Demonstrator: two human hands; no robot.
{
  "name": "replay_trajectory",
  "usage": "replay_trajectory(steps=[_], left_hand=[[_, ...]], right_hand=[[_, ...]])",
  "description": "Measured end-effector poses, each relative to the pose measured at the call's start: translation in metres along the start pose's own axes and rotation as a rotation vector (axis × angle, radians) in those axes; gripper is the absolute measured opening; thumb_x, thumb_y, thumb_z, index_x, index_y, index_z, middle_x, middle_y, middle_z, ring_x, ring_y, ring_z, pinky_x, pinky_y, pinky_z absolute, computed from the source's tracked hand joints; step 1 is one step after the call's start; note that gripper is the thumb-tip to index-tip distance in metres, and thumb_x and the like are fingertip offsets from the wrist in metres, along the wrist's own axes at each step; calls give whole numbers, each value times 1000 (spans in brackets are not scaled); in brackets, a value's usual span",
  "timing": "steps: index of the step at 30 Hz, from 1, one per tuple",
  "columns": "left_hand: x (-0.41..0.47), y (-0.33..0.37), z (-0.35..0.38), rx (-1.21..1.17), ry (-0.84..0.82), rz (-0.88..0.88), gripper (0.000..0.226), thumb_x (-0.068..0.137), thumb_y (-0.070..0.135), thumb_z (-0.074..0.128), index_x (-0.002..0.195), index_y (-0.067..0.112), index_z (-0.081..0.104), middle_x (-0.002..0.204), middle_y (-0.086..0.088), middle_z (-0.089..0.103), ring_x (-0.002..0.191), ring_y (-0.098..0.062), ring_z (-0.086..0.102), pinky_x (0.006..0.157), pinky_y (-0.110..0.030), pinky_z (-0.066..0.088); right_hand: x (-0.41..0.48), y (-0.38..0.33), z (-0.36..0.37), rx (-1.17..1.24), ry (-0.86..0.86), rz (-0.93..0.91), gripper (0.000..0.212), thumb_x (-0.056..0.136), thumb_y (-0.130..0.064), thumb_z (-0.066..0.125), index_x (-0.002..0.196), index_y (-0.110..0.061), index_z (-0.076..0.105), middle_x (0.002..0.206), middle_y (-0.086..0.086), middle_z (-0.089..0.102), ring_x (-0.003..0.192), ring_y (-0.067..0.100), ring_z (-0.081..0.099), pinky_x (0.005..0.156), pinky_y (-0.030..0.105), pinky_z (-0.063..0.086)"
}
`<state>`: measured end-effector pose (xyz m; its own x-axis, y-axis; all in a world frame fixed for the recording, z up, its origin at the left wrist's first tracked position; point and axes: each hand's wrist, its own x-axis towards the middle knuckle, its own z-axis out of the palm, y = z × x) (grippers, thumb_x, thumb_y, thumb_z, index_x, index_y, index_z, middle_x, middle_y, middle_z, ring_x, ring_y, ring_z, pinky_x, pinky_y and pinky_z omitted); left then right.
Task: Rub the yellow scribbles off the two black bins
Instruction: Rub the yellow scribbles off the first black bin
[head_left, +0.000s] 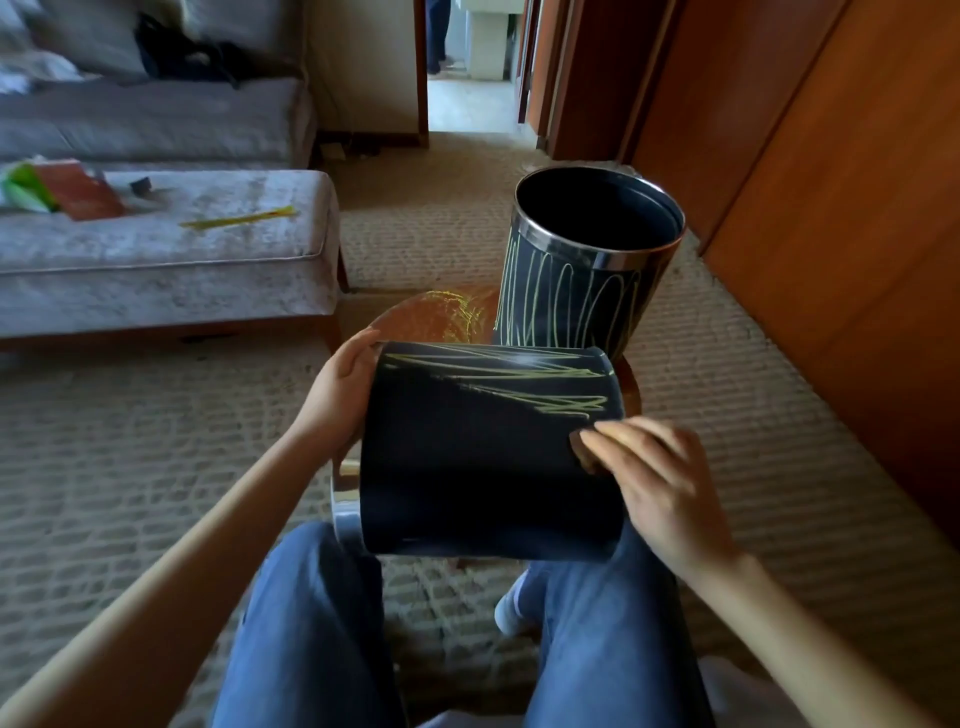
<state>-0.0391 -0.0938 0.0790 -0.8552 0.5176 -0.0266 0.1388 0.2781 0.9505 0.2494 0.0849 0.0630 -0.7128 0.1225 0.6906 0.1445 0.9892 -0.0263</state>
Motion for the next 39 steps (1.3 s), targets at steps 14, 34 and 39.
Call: replay_trajectory(steps=[14,34,39], left_hand=[[10,3,4,-210,-10,-156,40,102,8,33,136,17,54,122,-8,65,96,-11,63,72,-17,53],[-2,-2,2,-144,13,-130,42,104,18,34,144,23,48,105,3,67,83,-9,61,72,-23,50],[-16,-13,-1,-173,17,-100,42,103,19,36,141,30,50,140,-5,58,120,-19,57,110,-46,41]], right_hand=[[-19,-34,-2,90,-54,76,31,91,7,55,115,-4,72,123,8,66,120,24,57,109,47,39],[-16,-47,10,87,-29,4,27,102,-7,49,108,-6,75,118,4,70,114,21,59,99,43,47],[37,-39,25,78,-47,27,26,94,0,54,108,-9,74,111,2,71,101,25,61,87,44,50]])
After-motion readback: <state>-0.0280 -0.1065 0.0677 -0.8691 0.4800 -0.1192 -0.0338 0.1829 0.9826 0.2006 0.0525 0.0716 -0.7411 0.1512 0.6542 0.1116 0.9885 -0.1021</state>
